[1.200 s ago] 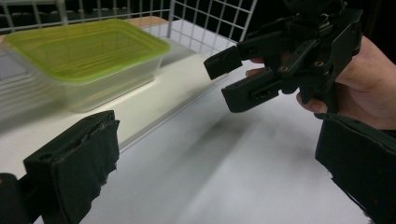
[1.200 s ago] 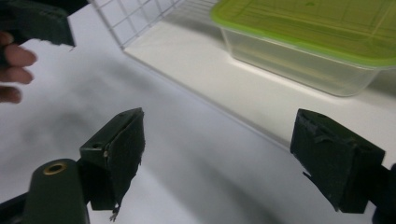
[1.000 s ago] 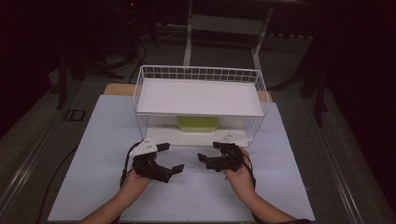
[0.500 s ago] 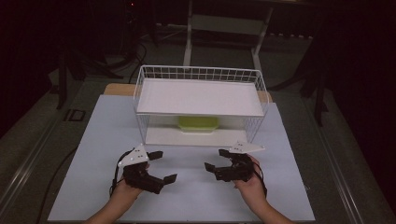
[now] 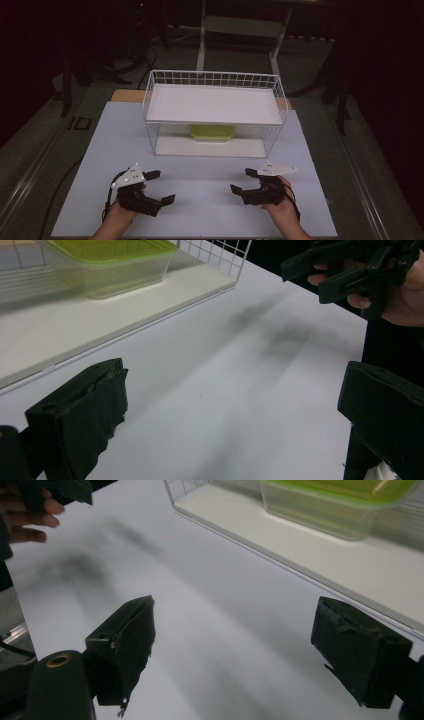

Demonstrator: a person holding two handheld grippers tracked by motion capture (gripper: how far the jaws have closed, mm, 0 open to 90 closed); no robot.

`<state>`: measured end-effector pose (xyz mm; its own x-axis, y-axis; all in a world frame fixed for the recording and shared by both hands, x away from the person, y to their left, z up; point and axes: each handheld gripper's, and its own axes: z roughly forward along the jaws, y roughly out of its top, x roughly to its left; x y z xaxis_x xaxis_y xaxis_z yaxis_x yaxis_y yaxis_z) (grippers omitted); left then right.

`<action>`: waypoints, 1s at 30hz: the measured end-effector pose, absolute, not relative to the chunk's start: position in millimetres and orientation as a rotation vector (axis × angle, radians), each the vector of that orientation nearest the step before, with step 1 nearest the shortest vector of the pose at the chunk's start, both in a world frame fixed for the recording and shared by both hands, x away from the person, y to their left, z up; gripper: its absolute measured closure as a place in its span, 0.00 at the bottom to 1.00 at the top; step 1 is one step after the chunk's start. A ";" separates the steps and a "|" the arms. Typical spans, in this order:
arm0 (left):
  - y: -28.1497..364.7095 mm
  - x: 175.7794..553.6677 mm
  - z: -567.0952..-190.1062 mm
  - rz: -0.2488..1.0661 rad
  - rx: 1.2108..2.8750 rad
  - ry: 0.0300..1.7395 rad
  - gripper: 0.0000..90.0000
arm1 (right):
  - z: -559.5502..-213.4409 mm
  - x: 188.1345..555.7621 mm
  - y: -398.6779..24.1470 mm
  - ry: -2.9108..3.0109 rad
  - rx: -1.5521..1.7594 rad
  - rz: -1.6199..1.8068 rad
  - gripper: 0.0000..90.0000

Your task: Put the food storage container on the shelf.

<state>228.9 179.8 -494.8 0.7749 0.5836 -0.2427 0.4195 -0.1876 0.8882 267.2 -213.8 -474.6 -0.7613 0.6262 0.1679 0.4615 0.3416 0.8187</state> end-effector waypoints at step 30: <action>176.7 231.9 -509.0 0.271 1.837 0.668 0.00 | -503.3 272.1 -220.8 2.479 0.788 1.419 0.19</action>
